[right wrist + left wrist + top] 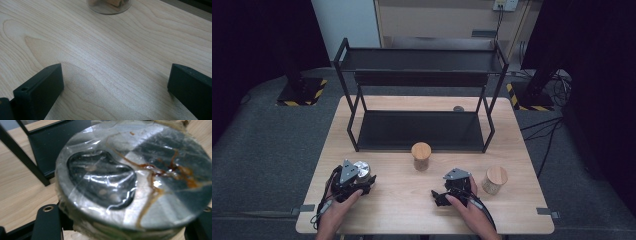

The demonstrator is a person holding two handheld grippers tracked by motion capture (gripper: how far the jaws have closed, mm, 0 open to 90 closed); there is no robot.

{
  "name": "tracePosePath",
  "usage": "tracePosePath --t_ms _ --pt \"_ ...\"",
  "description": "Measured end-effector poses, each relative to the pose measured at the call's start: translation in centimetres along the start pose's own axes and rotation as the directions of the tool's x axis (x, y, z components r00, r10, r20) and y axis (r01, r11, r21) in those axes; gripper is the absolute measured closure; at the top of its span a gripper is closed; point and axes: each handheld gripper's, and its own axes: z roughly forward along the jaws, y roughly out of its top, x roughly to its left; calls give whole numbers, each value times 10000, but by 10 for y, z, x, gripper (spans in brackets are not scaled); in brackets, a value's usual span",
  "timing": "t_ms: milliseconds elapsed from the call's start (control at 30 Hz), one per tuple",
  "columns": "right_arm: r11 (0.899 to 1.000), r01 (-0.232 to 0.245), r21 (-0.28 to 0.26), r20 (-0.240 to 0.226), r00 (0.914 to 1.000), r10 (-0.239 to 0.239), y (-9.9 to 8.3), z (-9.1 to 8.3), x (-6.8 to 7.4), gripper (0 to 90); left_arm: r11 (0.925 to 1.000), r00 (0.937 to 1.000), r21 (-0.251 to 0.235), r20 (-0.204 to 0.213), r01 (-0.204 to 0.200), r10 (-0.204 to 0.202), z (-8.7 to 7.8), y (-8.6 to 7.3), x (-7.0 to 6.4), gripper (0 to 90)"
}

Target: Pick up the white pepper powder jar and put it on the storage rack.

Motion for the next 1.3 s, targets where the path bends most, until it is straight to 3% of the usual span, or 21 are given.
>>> tracePosePath --t_ms 900,1300 --pt "10000 -1 5 0 10000 1 0 0 0 4 9994 9952 -38 921 -334 336 23 19 9 297" --pt "10000 -2 5 1 10000 2 0 0 0 4 9985 9923 -12 1118 -543 541 35 30 10 297"
